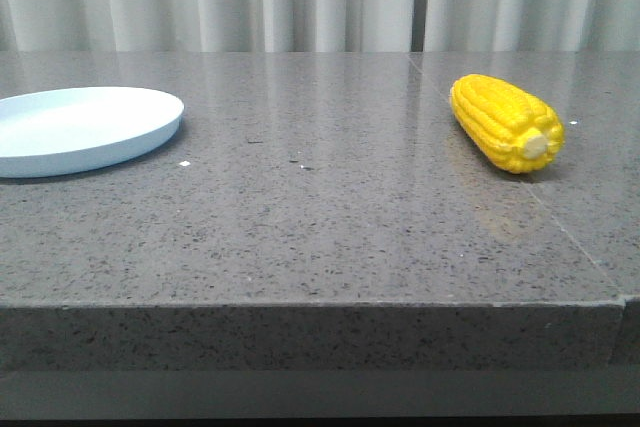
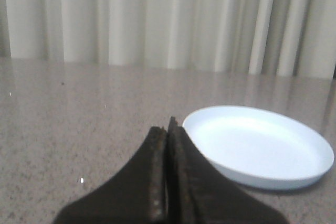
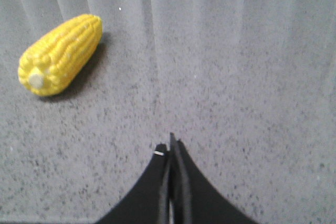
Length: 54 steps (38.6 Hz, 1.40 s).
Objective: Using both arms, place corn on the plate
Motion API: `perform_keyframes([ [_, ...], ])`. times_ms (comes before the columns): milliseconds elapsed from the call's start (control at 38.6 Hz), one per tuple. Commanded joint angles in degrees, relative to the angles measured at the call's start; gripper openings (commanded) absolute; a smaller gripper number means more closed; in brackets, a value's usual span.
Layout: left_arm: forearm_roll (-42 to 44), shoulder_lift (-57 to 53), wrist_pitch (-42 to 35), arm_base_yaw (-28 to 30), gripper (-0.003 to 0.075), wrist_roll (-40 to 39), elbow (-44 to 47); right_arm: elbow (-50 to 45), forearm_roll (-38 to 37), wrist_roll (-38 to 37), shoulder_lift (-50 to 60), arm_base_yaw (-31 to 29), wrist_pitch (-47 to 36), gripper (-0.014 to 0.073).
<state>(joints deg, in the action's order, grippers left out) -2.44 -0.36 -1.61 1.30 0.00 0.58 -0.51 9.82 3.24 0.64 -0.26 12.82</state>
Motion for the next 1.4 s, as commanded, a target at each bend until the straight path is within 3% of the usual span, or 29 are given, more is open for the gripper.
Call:
perform_keyframes([
  [0, -0.5, -0.8, -7.2, 0.1, -0.0020, 0.0, -1.7, 5.2, 0.1, 0.3, 0.9, -0.3, -5.6, -0.0018],
  [181, 0.2, -0.3, -5.3, 0.1, -0.0020, 0.0, -10.3, 15.4, 0.1, 0.3, -0.4, -0.3, -0.8, -0.0024],
  [336, 8.8, 4.1, 1.6, 0.1, -0.0020, 0.0, -20.1, 25.4, 0.1, 0.3, -6.9, -0.3, 4.4, -0.0060],
  [492, 9.1, 12.9, 9.5, 0.1, -0.0020, 0.0, -28.9, 32.3, 0.1, 0.3, -16.6, -0.3, 5.1, -0.0060],
  [828, 9.1, 23.2, 10.9, 0.1, -0.0020, 0.0, -32.4, 34.5, 0.1, 0.3, -25.2, -0.3, 4.4, -0.0057],
  [932, 9.1, 23.2, 10.9, 0.1, -0.0013, 0.0, -32.4, 34.5, 0.1, 0.3, -25.2, -0.3, 4.4, -0.0010],
  [1035, 9.1, 23.2, 10.9, 0.1, 0.0095, 0.0, -32.4, 34.5, 0.1, 0.3, -25.2, -0.3, 4.4, 0.0136],
  [1268, 9.1, 23.2, 10.9, 0.1, 0.0603, 0.0, -32.4, 34.5, 0.1, 0.3, -25.2, -0.3, 4.4, 0.0602],
  [1320, 9.1, 23.2, 10.9, 0.1, 0.0667, 0.0, -32.4, 34.5, 0.1, 0.3, -25.2, -0.3, 4.5, 0.0657],
  [1371, 9.1, 23.2, 10.9, 0.1, 0.0685, 0.0, -32.4, 34.5, 0.1, 0.3, -25.2, -0.3, 4.6, 0.0657],
])
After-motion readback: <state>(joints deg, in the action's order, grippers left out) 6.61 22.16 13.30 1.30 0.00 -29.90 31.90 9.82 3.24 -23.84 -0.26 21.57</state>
